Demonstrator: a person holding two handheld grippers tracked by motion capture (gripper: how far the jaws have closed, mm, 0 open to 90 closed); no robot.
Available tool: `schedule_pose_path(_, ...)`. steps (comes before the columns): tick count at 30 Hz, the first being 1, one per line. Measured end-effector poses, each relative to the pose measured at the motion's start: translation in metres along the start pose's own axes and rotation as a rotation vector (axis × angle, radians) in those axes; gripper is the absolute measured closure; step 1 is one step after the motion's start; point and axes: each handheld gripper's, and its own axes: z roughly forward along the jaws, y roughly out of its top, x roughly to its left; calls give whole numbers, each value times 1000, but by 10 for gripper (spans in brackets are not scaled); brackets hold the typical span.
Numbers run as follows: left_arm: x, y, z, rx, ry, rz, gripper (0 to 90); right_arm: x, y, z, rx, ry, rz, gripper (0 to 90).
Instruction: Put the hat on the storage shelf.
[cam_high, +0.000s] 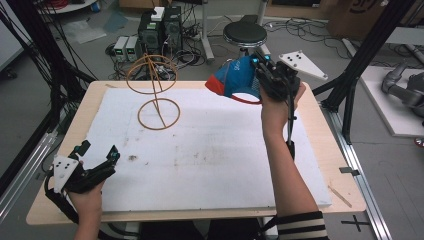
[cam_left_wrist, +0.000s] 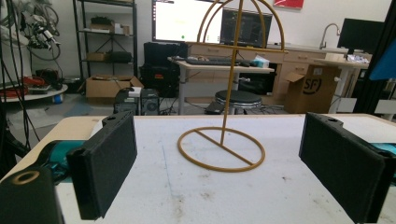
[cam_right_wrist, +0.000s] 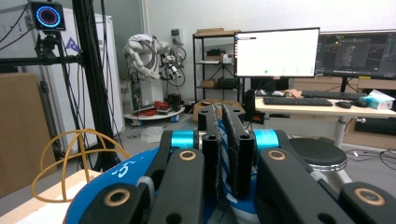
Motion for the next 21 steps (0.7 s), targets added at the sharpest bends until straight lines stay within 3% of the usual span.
schedule_pose_path(10,4,-1,0,1,3,-3,116,12,10,27,-6,10,32,869)
schedule_pose_path(21,5,-1,-1,2,0,-7,116,37,29,54,-29,30,-1,869)
